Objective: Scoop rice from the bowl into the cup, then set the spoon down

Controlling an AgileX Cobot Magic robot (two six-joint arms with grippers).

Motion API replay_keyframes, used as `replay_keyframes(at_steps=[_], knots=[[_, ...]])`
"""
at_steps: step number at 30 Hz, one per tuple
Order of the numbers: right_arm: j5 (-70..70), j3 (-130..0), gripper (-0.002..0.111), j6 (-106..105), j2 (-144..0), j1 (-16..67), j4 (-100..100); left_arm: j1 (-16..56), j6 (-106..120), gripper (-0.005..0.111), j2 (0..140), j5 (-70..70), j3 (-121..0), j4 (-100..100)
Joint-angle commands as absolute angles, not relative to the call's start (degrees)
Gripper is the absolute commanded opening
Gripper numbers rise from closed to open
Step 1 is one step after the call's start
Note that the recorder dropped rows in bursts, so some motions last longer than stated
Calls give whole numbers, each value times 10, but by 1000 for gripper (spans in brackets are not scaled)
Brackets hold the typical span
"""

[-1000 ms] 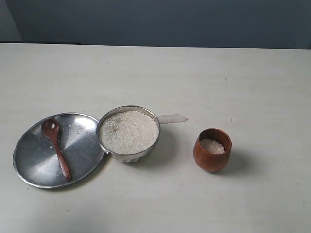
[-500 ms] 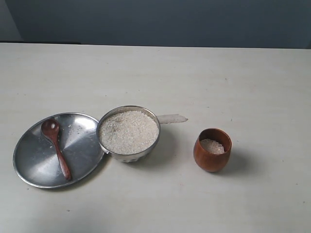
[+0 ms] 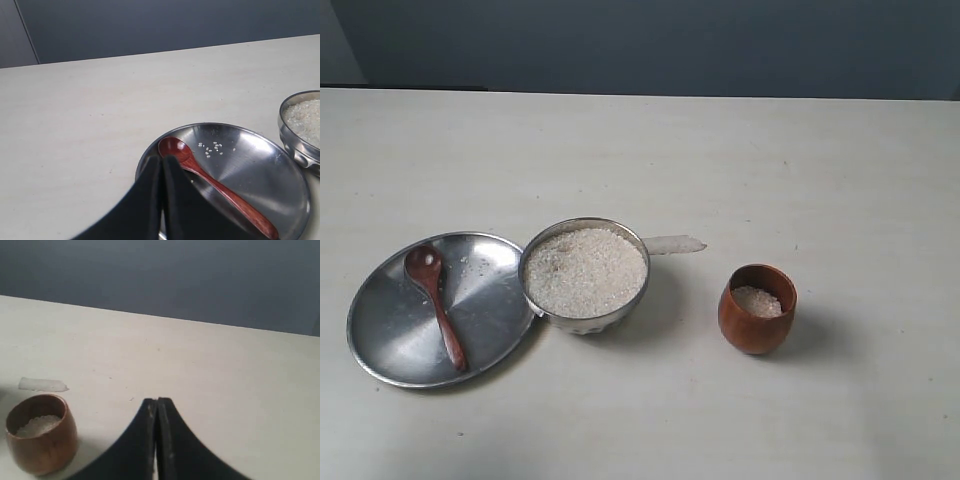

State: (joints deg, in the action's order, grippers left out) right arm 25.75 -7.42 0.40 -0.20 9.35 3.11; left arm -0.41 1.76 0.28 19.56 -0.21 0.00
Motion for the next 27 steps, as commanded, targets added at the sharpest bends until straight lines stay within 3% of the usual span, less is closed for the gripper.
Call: replay_keyframes(at_steps=[1,7,27], knots=[[251,-71,0,0,0,48,25,-5,16,0,0,192,0,4],[251,-71,0,0,0,7,21,-5,16,0,0,192,0,4],[235,-36,0,0,0,7,34,-5,16,0,0,192,0,4]])
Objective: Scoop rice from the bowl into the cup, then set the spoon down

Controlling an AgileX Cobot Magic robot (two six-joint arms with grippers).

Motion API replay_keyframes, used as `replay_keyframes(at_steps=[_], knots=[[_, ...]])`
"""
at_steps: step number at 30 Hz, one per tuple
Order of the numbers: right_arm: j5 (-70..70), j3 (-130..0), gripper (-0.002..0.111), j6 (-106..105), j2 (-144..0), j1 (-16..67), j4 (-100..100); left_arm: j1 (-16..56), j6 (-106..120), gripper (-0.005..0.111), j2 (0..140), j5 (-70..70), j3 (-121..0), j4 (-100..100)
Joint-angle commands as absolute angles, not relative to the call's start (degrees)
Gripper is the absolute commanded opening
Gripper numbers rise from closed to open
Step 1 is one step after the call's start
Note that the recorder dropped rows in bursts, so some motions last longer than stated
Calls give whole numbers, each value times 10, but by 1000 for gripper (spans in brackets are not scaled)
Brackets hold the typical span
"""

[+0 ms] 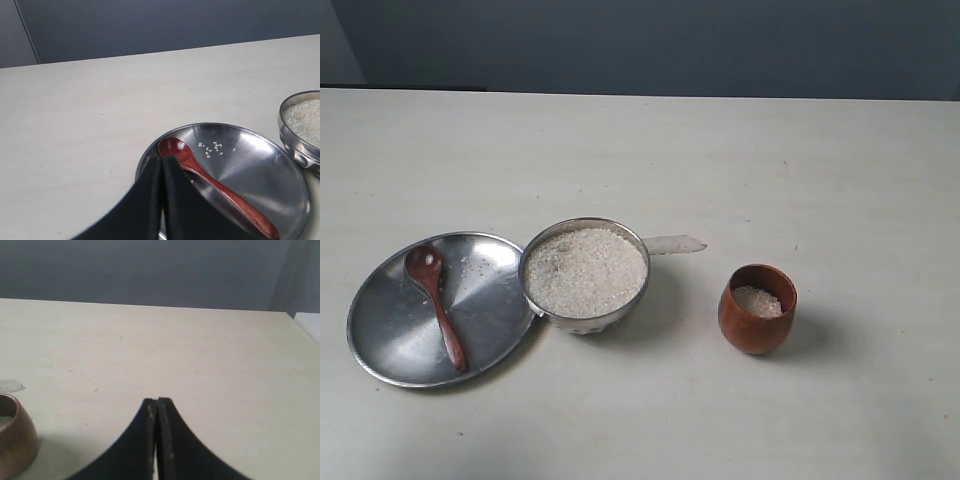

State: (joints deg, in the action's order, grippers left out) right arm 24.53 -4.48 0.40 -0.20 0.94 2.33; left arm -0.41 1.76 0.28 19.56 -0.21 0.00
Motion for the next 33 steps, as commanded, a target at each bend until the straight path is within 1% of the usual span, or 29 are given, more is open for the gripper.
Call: replay_keyframes(at_steps=[1,9,33], knots=[[232,-31,0,0,0,7,34,-5,16,0,0,192,0,4],[212,0,0,0,0,7,32,-5,16,0,0,192,0,4],[207,0,0,0,0,7,39,-5,16,0,0,192,0,4]])
